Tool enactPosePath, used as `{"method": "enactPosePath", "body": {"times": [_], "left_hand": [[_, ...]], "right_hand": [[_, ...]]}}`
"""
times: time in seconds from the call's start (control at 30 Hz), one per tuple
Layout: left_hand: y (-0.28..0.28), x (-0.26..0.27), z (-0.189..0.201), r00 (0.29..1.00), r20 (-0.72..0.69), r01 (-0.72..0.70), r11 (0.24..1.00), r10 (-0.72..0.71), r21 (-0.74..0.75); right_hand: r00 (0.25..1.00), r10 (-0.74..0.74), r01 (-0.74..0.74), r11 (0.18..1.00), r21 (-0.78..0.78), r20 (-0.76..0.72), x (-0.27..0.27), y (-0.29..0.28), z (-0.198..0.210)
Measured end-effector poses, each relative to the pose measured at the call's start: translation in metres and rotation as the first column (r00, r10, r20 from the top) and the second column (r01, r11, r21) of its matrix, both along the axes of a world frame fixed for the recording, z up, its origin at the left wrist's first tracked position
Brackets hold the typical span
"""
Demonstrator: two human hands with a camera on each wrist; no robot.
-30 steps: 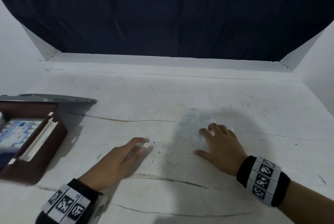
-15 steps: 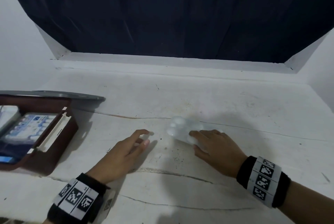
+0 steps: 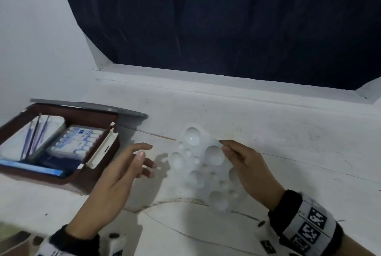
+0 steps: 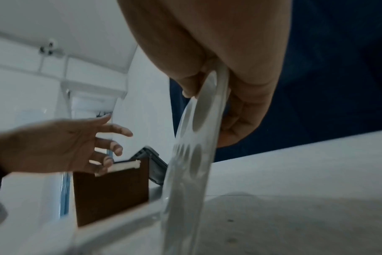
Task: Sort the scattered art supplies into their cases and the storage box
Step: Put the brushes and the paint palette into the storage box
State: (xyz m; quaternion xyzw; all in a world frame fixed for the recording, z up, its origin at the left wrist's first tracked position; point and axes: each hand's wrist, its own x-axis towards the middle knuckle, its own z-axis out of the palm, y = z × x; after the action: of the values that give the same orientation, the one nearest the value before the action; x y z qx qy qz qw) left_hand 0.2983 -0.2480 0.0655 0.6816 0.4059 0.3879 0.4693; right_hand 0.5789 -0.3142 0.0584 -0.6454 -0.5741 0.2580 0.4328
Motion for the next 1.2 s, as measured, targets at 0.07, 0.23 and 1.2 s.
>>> {"method": "enactPosePath", "body": {"times": [0.07,0.23,1.2], "left_hand": [[0.007,-0.018,0.012,0.999,0.032,-0.022,1.0,0.021,0.019],[0.033,-0.076,0.041,0.996,0.061,-0.07,0.994,0.065,0.084],[0.331,-0.307,0.068,0.926,-0.353,0.195,0.971,-0.135,0.14]], "right_hand": [[0.989,-0.01,0.004,0.999,-0.041,-0.15,-0.017,0.009,0.002],[0.957,-0.024,0.028,1.0,0.01,-0.289,-0.079,0.031,0.024],[0.413,0.128,-0.278,0.961,-0.009,0.902,-0.39,0.215,0.112]]}}
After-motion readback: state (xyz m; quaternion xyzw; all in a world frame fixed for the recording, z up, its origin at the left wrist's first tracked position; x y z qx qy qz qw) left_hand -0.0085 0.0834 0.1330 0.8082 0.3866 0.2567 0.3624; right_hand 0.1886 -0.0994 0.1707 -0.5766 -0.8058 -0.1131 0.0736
